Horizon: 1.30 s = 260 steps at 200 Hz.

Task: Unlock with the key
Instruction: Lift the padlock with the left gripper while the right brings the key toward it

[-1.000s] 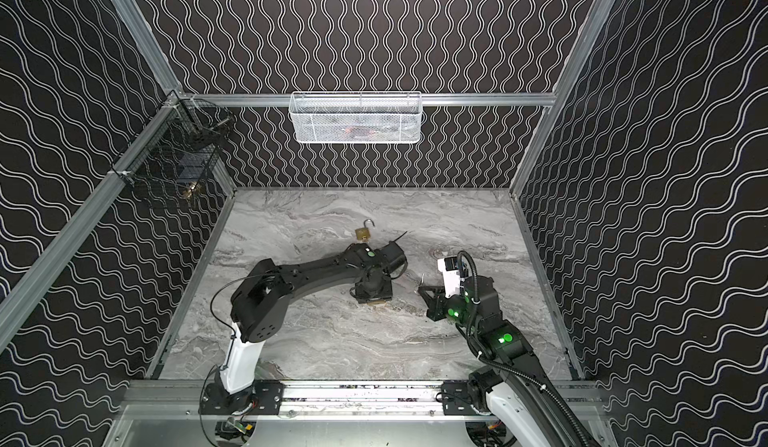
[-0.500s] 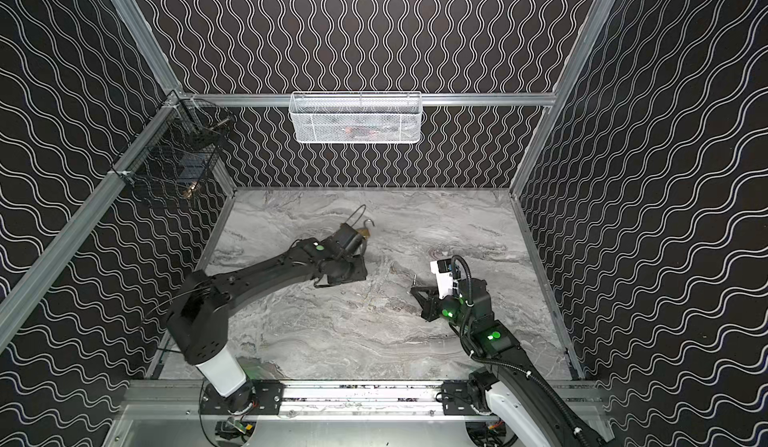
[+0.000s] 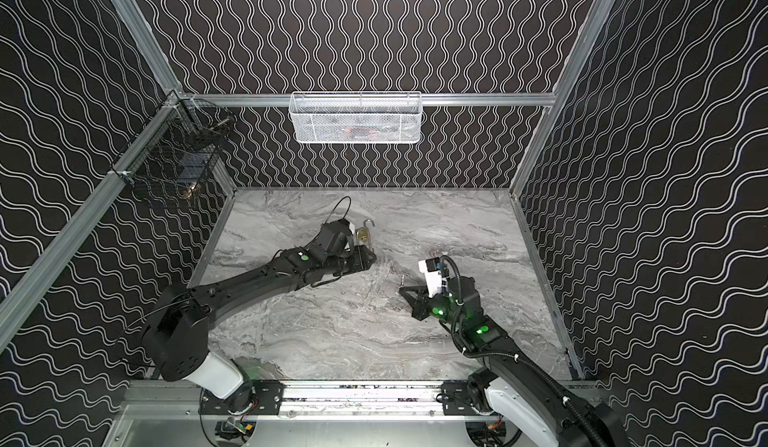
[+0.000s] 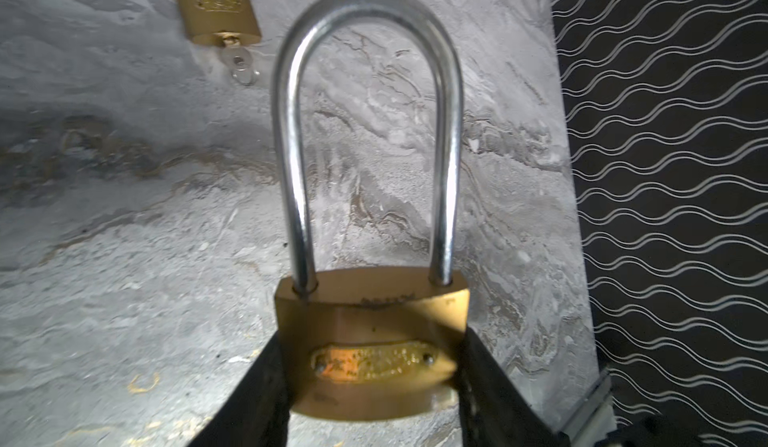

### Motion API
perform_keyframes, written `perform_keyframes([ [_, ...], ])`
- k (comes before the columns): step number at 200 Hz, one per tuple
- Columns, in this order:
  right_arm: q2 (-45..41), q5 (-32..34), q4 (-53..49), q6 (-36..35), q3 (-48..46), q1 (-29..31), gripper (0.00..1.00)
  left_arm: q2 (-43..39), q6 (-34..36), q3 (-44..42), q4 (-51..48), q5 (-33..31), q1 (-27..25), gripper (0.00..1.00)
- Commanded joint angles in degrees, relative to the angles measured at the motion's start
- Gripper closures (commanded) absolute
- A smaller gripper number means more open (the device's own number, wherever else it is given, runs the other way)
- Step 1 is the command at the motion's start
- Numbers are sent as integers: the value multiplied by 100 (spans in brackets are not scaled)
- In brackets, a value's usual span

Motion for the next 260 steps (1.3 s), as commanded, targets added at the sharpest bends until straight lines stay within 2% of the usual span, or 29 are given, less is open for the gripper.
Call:
perform_keyframes([
  [1, 371, 507, 320, -94, 238, 311, 100, -17, -68, 49, 751, 317, 3, 65],
  [29, 1007, 805, 486, 97, 494, 619, 100, 3, -133, 104, 874, 425, -10, 66],
  [81, 1739, 636, 807, 368, 829, 645, 100, -124, -73, -17, 792, 374, -119, 68],
  [130, 1915, 438, 789, 400, 1024, 658, 100, -234, -10, -127, 810, 227, -164, 68],
  [202, 2152, 134, 805, 424, 1203, 658, 100, -204, 55, -211, 1059, 333, -173, 68],
  [260, 2225, 162, 790, 379, 1263, 656, 100, -203, 128, -240, 1137, 363, -197, 68],
])
